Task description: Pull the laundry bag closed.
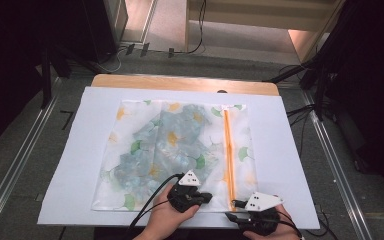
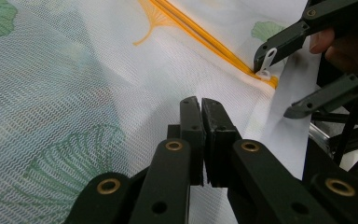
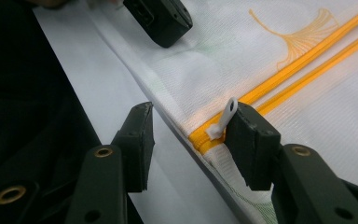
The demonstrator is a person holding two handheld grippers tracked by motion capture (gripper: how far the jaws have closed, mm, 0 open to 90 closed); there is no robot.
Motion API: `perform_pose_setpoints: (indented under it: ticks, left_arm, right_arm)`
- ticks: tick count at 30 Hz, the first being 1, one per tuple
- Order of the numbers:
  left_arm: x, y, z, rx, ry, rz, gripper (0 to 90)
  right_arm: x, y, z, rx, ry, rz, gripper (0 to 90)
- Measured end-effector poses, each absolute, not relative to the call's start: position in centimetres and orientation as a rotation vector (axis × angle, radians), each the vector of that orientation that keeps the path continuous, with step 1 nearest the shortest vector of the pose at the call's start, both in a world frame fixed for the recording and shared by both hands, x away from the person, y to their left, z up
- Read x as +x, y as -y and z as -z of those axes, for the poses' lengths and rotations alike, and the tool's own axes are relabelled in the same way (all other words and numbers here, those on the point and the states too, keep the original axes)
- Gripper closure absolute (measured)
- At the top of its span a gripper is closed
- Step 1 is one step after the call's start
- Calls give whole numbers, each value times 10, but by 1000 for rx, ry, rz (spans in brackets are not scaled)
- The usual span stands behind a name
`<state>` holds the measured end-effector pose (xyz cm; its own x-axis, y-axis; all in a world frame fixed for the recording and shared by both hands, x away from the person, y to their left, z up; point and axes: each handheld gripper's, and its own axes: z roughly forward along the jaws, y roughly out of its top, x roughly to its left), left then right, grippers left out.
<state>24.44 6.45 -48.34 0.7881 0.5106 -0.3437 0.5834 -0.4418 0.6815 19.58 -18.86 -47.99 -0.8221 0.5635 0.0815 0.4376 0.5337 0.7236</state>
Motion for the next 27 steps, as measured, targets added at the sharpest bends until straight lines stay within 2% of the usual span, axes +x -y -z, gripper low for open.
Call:
perform_pose_setpoints:
  ticks: [2, 7, 10, 11, 12, 14, 20, 27]
  left_arm:
    - [244, -64, 483, 2126, -807, 109, 878]
    - [246, -65, 484, 2120, -815, 134, 867]
    - [246, -66, 484, 2119, -814, 138, 864]
    - [246, -65, 484, 2120, -812, 136, 860]
    - [246, -65, 484, 2122, -807, 131, 860]
    - [245, -65, 483, 2128, -803, 120, 860]
    - [239, -59, 481, 2154, -784, 55, 885]
    - [227, -36, 480, 2197, -705, 63, 900]
  right_arm:
    - [196, 190, 479, 875, -2609, -1168, 580]
    - [208, 204, 479, 1049, -2603, -1308, 714]
    - [211, 208, 479, 1085, -2590, -1335, 757]
    - [213, 210, 478, 1117, -2587, -1354, 820]
    - [213, 210, 478, 1117, -2587, -1354, 820]
    - [214, 211, 477, 1129, -2577, -1360, 900]
    - [216, 210, 476, 1163, -2593, -1358, 900]
    - [218, 210, 476, 1195, -2594, -1354, 900]
